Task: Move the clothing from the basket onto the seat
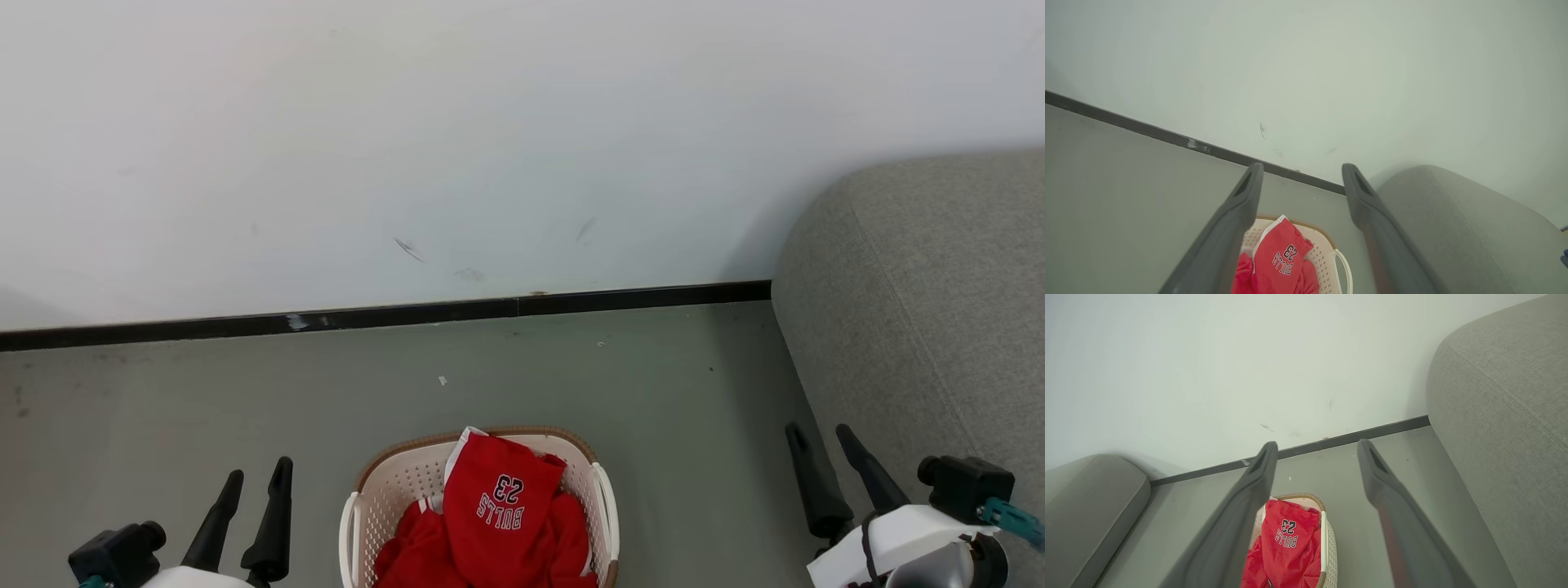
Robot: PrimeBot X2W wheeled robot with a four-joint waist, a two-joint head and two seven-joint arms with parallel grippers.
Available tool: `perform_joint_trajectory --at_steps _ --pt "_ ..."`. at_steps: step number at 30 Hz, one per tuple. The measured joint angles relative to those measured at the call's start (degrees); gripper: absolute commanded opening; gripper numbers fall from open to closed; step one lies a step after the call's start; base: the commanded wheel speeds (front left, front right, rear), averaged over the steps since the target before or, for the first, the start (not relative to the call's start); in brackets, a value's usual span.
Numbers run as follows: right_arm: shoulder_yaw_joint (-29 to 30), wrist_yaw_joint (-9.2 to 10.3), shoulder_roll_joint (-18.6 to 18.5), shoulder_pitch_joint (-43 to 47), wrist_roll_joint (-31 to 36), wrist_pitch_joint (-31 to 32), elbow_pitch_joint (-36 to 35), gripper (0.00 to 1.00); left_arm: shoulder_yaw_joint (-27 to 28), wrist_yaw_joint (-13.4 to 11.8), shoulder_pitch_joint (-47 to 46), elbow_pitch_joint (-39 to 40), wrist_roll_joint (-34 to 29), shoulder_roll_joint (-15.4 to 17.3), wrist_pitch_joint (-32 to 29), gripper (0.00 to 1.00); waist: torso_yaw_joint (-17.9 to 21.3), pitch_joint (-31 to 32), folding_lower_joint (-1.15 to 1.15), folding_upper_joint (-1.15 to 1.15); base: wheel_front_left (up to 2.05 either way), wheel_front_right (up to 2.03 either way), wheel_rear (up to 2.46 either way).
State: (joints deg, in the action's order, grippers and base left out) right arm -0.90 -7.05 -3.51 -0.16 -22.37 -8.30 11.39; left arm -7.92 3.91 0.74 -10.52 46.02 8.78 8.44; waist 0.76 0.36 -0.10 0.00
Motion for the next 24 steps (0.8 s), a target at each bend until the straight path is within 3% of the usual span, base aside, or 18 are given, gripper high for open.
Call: perform_joint_trajectory --at_steps 24 --pt "-1.22 -0.02 0.6 1.15 23.43 -4.82 -1.93 1.0 -4.82 0.29 1.2 1.47 -18.58 1.65 4.78 1.0 0.84 -1.59 0.06 0.0 0.0 0.0 0.0"
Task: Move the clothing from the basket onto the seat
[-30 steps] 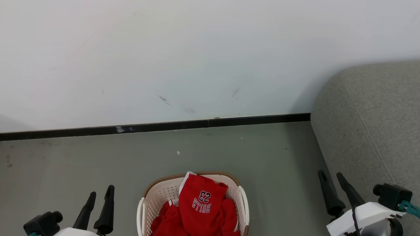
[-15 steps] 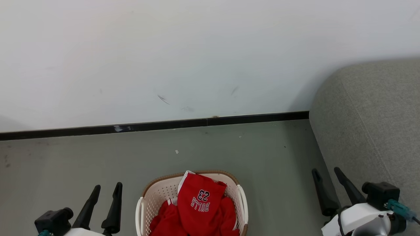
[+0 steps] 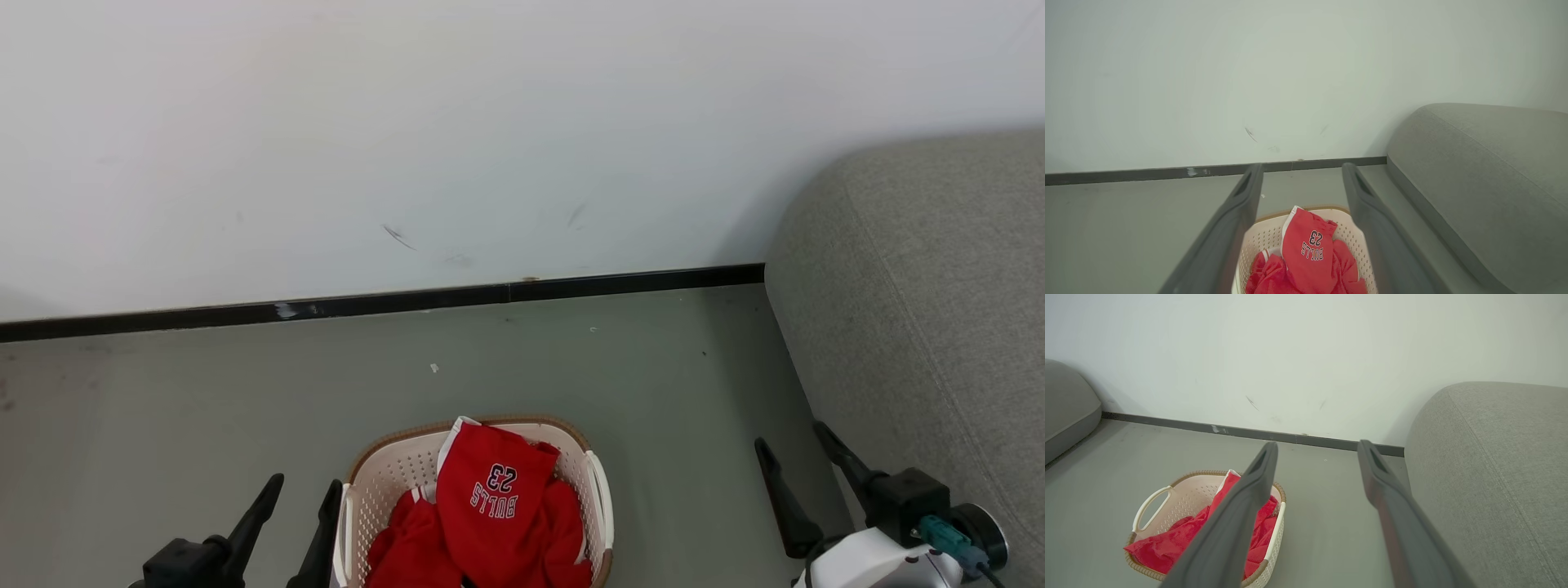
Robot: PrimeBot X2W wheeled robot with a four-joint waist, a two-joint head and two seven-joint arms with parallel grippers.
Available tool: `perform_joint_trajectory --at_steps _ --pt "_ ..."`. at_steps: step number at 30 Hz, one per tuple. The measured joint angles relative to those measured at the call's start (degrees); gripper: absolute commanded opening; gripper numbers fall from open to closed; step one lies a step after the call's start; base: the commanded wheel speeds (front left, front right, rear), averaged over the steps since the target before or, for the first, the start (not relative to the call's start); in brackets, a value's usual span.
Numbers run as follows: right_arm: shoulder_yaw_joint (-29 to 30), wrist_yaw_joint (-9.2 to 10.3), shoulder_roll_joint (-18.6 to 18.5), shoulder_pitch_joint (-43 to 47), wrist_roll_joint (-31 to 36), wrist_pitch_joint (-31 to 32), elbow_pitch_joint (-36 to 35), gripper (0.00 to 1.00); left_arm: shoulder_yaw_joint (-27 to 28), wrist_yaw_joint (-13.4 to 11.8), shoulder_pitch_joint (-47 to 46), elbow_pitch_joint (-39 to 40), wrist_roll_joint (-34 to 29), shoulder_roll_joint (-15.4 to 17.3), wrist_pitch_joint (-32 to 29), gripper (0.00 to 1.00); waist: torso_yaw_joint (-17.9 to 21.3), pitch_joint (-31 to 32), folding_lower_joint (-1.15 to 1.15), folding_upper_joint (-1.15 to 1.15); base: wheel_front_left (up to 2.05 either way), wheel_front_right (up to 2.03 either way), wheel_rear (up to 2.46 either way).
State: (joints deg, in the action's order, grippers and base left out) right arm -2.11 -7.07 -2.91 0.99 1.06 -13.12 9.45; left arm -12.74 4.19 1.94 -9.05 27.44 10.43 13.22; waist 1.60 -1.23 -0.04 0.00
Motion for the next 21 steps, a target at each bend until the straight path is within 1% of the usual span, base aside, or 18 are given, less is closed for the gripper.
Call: perform_joint_trajectory --at_steps 6,14,16,21 --pt "-0.47 0.0 0.18 0.63 5.91 -1.09 -0.45 1.0 -2.19 0.27 0.1 -0.38 -4.38 0.64 1.0 1.0 0.32 -1.05 0.0 0.0 0.0 0.0 0.0" --pt "-0.29 0.0 0.42 2.89 6.16 -1.08 -0.26 1.0 -4.32 0.6 -0.06 -1.45 -5.16 0.47 0.88 1.0 0.66 -3.07 0.01 0.0 0.0 0.0 0.0" --pt "-0.27 0.0 0.43 3.36 6.15 -1.08 -0.24 1.0 -5.04 1.03 -0.45 -1.62 -5.35 0.29 0.36 1.0 0.74 -3.71 0.0 0.0 0.0 0.0 0.0" --pt "-0.41 0.0 0.52 3.86 6.09 -1.08 -0.23 1.0 -6.71 1.09 -2.54 -2.15 -5.43 -0.07 -0.81 1.0 0.95 -5.53 0.0 0.0 0.0 0.0 0.0"
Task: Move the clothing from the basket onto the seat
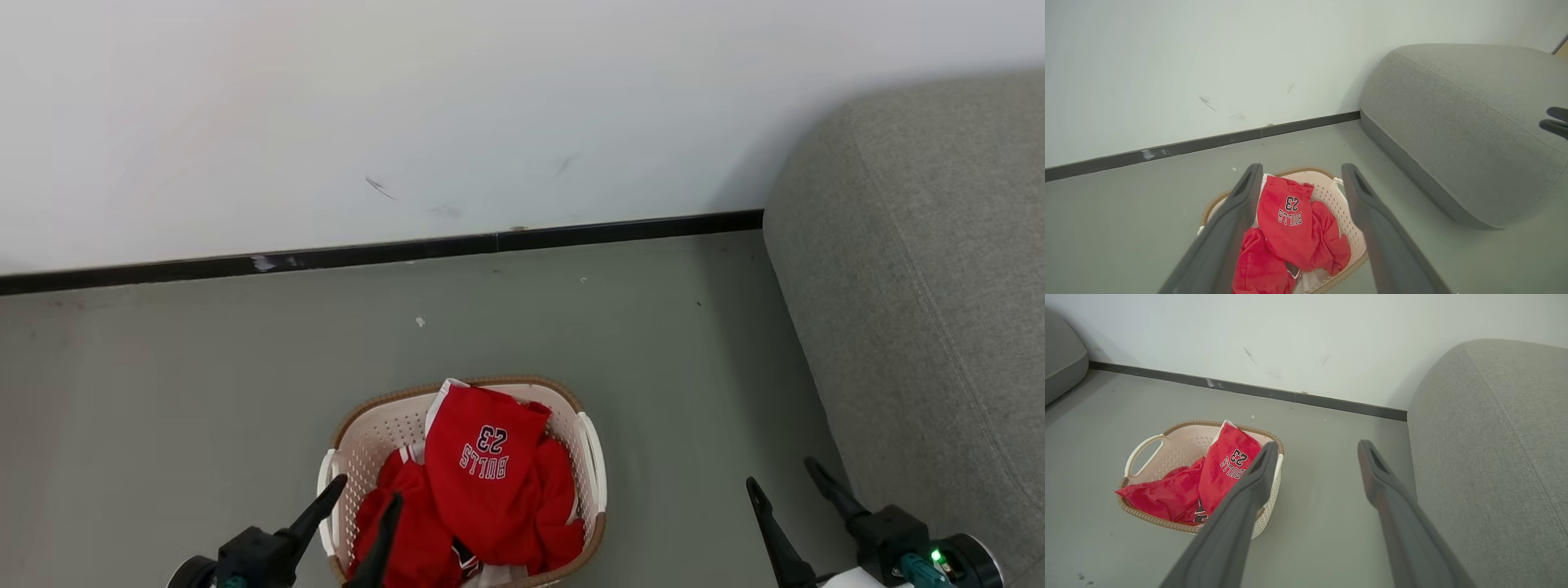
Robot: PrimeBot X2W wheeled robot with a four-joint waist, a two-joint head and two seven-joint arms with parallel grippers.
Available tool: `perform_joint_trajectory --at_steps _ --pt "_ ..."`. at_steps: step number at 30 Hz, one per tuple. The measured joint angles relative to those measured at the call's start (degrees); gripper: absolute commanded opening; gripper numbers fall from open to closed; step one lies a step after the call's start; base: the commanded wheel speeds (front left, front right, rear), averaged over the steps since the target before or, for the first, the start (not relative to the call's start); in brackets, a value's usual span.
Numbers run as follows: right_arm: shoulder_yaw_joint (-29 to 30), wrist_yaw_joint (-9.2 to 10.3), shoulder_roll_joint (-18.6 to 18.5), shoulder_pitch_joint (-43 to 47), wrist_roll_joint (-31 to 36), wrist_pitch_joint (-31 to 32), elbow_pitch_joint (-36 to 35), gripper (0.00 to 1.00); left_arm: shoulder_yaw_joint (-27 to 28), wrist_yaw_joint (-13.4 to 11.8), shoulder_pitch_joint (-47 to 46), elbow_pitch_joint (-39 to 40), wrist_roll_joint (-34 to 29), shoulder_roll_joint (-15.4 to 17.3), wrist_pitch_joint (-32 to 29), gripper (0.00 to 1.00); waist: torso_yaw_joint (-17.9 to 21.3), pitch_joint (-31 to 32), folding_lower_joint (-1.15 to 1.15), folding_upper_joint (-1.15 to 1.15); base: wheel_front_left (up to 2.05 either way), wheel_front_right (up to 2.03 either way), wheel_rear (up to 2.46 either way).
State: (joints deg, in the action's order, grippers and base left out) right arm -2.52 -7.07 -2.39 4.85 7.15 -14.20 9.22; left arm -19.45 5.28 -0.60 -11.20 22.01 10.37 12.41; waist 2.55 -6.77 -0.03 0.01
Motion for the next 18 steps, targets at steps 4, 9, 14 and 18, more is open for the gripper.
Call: perform_joint_trajectory --at_steps 4,9,14,18 --pt "-0.02 0.0 0.02 0.34 -0.01 0.0 -0.27 1.0 -0.74 0.23 -2.21 -0.19 -0.44 -0.05 -1.23 1.0 0.18 -1.69 0.0 0.0 0.0 0.0 0.0" --pt "0.0 0.0 0.04 0.44 -0.08 0.0 -1.1 1.0 -1.74 0.52 -4.31 -0.3 -0.58 -0.07 -2.3 1.0 0.37 -3.61 0.0 0.0 0.0 0.0 0.0" --pt "-0.02 0.0 0.05 0.01 -0.99 0.0 -2.03 1.0 -3.09 0.68 -7.06 -0.44 -1.4 -0.01 -4.24 1.0 0.67 -6.28 0.01 0.0 0.0 0.0 0.0" --pt "-0.01 0.0 0.07 -0.99 -2.5 0.0 -3.01 1.0 -4.11 1.0 -9.64 -0.8 -1.63 -0.01 -6.34 1.0 0.97 -8.65 0.01 -0.01 0.0 0.0 0.0"
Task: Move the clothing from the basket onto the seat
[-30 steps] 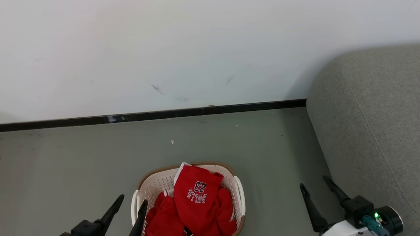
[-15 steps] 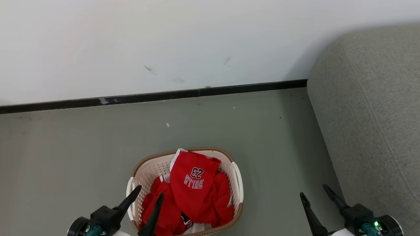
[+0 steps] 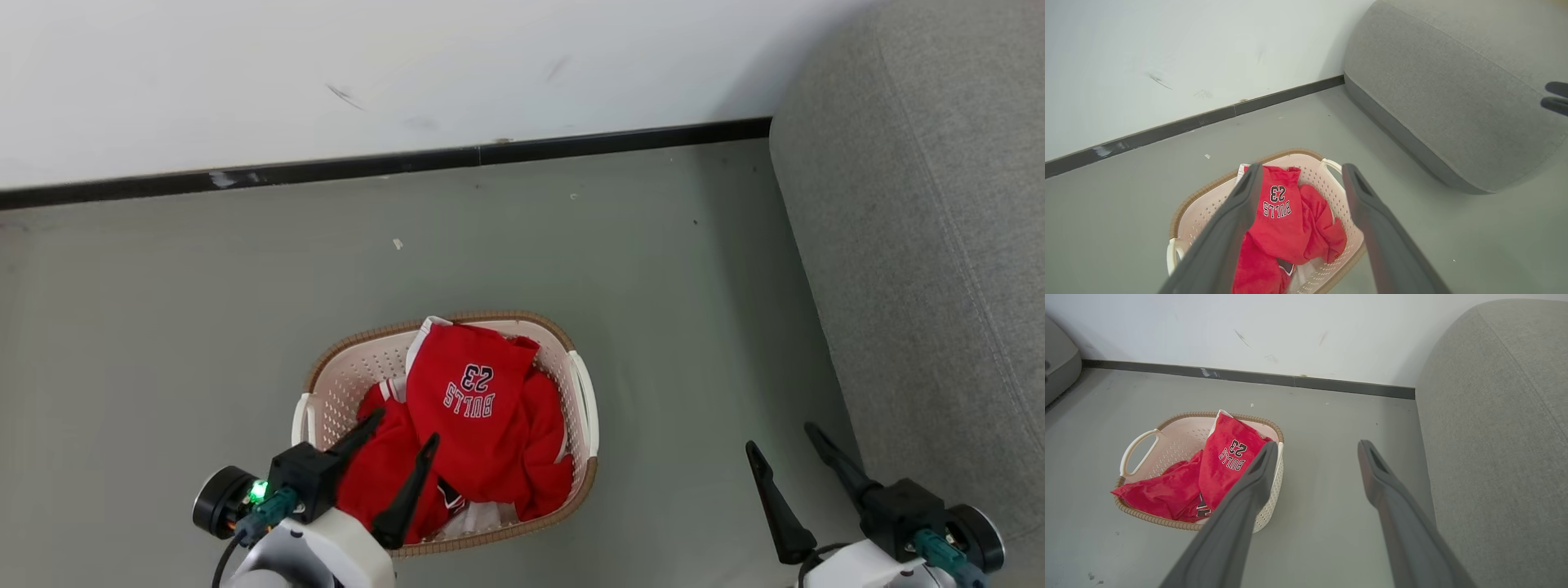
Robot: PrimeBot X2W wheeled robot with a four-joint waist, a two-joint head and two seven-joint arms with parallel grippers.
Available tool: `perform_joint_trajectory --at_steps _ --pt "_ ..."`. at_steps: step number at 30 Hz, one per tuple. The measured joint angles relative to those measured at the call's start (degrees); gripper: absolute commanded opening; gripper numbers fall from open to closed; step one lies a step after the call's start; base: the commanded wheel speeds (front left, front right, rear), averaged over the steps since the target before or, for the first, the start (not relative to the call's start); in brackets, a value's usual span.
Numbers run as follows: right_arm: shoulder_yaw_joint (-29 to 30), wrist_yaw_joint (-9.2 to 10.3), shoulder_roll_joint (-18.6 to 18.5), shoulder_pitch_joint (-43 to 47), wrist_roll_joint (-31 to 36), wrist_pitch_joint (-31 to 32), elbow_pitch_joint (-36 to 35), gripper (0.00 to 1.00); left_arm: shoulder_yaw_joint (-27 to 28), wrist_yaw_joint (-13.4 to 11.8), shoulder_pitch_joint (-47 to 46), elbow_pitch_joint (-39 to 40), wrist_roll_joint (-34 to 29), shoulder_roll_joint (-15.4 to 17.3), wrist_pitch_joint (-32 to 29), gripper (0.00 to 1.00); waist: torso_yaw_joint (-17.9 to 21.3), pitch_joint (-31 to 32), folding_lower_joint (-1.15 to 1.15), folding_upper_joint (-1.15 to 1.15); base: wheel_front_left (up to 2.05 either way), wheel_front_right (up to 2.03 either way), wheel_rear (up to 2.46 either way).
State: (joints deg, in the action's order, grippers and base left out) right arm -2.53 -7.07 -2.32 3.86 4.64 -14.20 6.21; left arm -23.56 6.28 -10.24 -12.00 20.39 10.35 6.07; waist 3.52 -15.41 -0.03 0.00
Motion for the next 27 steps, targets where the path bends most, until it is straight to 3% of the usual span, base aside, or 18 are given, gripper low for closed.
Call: perform_joint_trajectory --at_steps 27 --pt "-1.4 0.0 -0.02 -10.59 -5.6 -0.01 -4.41 1.0 -5.49 -0.67 -19.74 -12.79 -10.28 1.58 -22.25 1.0 4.31 -18.57 0.0 0.0 0.0 0.0 0.0"
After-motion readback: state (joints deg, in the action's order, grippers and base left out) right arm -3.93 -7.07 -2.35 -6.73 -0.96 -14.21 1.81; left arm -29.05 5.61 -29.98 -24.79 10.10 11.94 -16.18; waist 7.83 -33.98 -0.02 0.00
